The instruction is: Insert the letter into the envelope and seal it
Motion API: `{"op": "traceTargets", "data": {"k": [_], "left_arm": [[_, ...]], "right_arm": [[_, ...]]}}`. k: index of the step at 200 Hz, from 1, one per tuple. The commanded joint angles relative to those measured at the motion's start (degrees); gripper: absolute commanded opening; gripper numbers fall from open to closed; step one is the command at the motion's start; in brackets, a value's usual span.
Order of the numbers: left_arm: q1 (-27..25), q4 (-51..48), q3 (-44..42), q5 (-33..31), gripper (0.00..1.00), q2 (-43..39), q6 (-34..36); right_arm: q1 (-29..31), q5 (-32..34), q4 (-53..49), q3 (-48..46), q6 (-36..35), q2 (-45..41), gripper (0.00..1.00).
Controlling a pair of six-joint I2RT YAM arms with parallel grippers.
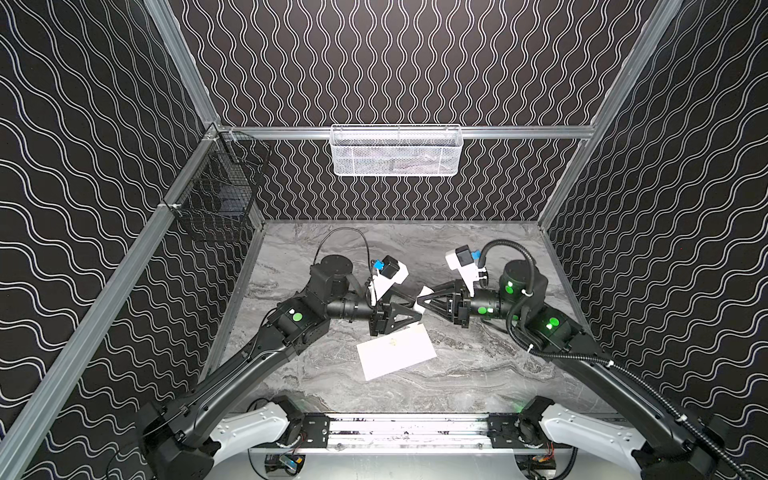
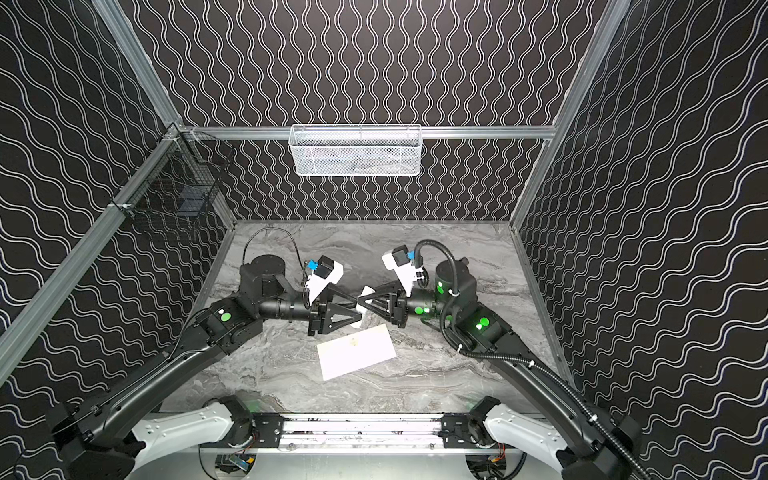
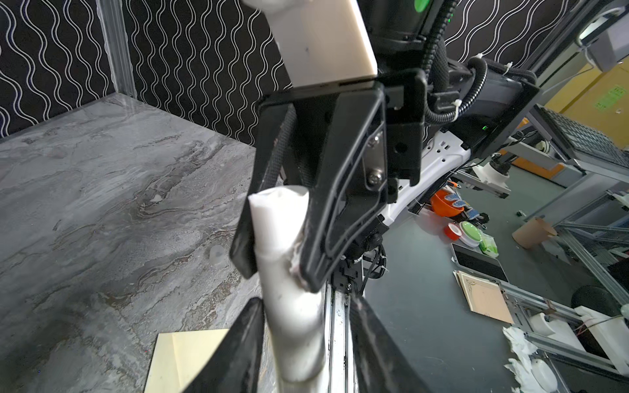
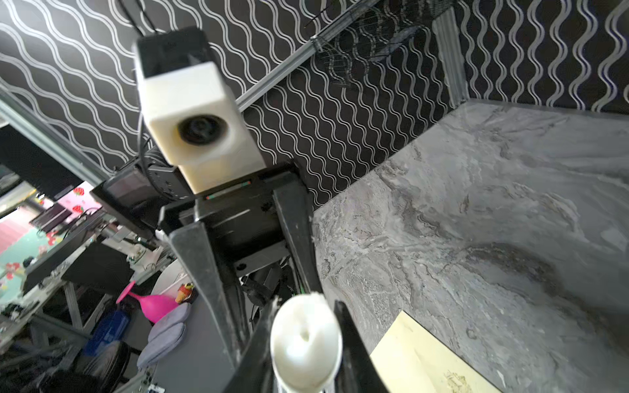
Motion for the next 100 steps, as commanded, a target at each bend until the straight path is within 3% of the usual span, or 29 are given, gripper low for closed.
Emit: {"op": "traceTargets", "data": {"k": [1, 18, 55, 100], "left_arm": [[-0.1, 2.3, -1.0, -1.9, 0.47, 0.2, 0.3], [-0.7, 2.0, -1.0, -2.5, 0.5, 1.0, 0.6], [-3.2, -1.8, 1.4, -7.3, 0.51, 2.7, 3.2], [-4.9, -4.6, 3.6, -12.2, 0.35, 3.7, 5.0]], "right_arm": [[0.4, 8.9, 11.8, -4.1, 10.3, -2.9, 0.07], [1.1, 12.2, 12.7, -5.9, 10.9, -4.2, 0.06], [2.2, 12.3, 12.2, -5.7, 10.0, -3.1, 0.07], [2.5, 12.2, 11.6, -5.3, 9.3, -2.1, 0.08]]}}
